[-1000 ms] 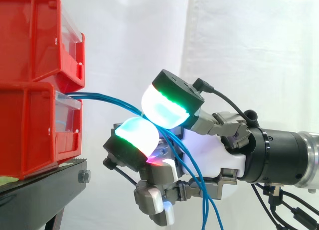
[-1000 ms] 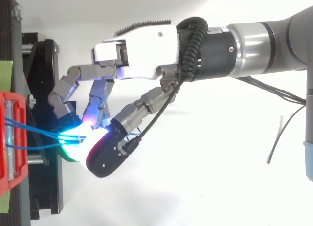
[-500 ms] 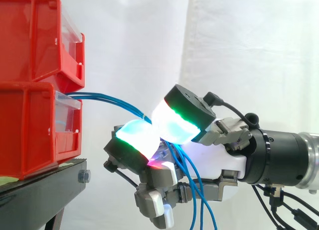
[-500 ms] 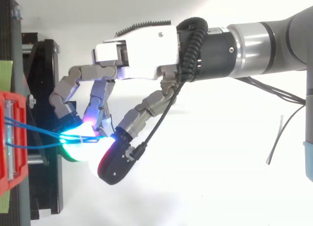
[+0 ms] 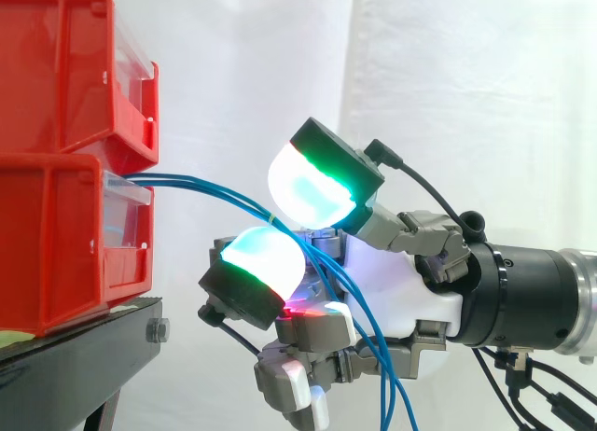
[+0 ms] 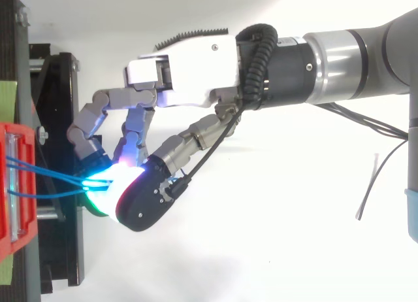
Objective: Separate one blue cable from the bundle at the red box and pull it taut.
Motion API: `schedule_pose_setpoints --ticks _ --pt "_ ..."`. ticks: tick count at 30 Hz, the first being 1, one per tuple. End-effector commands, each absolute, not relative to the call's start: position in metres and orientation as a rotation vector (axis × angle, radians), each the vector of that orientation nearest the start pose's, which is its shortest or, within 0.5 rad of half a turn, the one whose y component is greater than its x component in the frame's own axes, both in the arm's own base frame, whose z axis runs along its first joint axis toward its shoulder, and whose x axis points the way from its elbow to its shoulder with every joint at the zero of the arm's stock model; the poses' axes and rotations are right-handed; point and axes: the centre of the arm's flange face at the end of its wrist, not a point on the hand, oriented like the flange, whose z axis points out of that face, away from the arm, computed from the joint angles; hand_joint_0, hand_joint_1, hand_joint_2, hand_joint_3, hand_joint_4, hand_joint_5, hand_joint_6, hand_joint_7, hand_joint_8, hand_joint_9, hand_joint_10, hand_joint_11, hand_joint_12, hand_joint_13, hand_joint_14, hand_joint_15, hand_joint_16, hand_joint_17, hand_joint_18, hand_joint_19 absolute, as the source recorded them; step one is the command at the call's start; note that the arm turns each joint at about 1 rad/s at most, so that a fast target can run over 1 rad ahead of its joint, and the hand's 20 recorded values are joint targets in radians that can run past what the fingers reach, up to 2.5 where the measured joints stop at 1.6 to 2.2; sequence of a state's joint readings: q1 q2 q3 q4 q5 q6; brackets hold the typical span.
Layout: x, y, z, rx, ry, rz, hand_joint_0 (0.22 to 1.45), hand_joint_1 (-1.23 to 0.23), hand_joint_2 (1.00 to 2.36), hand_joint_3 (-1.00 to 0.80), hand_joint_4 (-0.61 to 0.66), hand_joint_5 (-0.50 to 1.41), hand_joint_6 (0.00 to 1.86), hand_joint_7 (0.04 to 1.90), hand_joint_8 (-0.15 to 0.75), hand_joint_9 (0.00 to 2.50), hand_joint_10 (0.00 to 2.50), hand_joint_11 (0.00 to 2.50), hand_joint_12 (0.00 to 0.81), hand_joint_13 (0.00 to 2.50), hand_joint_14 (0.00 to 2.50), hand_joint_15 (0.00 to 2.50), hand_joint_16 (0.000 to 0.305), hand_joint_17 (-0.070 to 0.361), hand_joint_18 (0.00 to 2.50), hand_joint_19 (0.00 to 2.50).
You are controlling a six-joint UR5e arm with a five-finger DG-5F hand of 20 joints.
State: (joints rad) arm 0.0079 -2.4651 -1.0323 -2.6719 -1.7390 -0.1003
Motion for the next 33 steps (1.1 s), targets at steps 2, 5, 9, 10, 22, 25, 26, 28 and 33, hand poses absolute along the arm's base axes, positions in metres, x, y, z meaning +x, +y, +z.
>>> schedule_pose_setpoints --ticks 2,5,9,10,22,25,26,28,33 --pt "0.8092 -0.1091 0.2043 0.950 1.288 1.306 0.61 -0.63 1.00 -0.46 0.04 -0.13 0.88 1.22 0.298 1.24 0.03 1.01 0.363 1.03 0.03 0.80 0.050 0.113 0.84 0.94" --pt "0.8086 -0.1116 0.2040 0.955 1.288 1.304 0.58 -0.72 1.02 -0.19 0.03 -0.12 0.88 1.23 0.323 1.29 0.03 1.02 0.385 1.07 0.03 0.79 0.056 0.126 0.89 0.91" --pt "0.8081 -0.1133 0.2040 0.951 1.292 1.306 0.60 -0.80 1.02 -0.10 0.02 -0.13 0.90 1.23 0.306 1.26 0.03 1.04 0.373 1.05 0.03 0.82 0.053 0.120 0.87 0.92" --pt "0.8081 -0.1132 0.2040 0.950 1.293 1.307 0.62 -0.82 1.02 -0.11 0.01 -0.14 0.90 1.23 0.294 1.23 0.03 1.05 0.364 1.03 0.03 0.83 0.051 0.114 0.84 0.93" --pt "0.8079 -0.1123 0.2039 0.944 1.299 1.313 0.74 -0.90 1.00 -0.50 -0.16 -0.11 0.94 1.44 0.215 1.40 0.03 1.05 0.328 1.15 0.04 0.95 0.045 0.101 0.96 0.88" --pt "0.8077 -0.1134 0.2039 0.944 1.299 1.313 0.65 -0.91 1.00 -0.50 -0.10 -0.10 0.93 1.31 0.219 1.41 0.03 1.08 0.332 1.15 0.04 0.96 0.045 0.101 0.96 0.90" --pt "0.8074 -0.1134 0.2032 0.945 1.300 1.312 0.61 -0.89 1.00 -0.50 -0.08 -0.10 0.94 1.22 0.222 1.40 0.03 1.08 0.333 1.15 0.03 0.96 0.045 0.101 0.96 0.92" --pt "0.8077 -0.1135 0.2039 0.945 1.298 1.312 0.54 -0.86 1.00 -0.50 -0.04 -0.10 0.93 1.12 0.251 1.39 0.03 1.06 0.348 1.14 0.03 0.96 0.048 0.108 0.96 0.92" --pt "0.8079 -0.1123 0.2039 0.944 1.299 1.313 0.52 -0.81 1.00 -0.50 -0.02 -0.10 0.92 1.06 0.264 1.42 0.03 1.06 0.356 1.15 0.03 0.94 0.050 0.113 0.97 0.92"
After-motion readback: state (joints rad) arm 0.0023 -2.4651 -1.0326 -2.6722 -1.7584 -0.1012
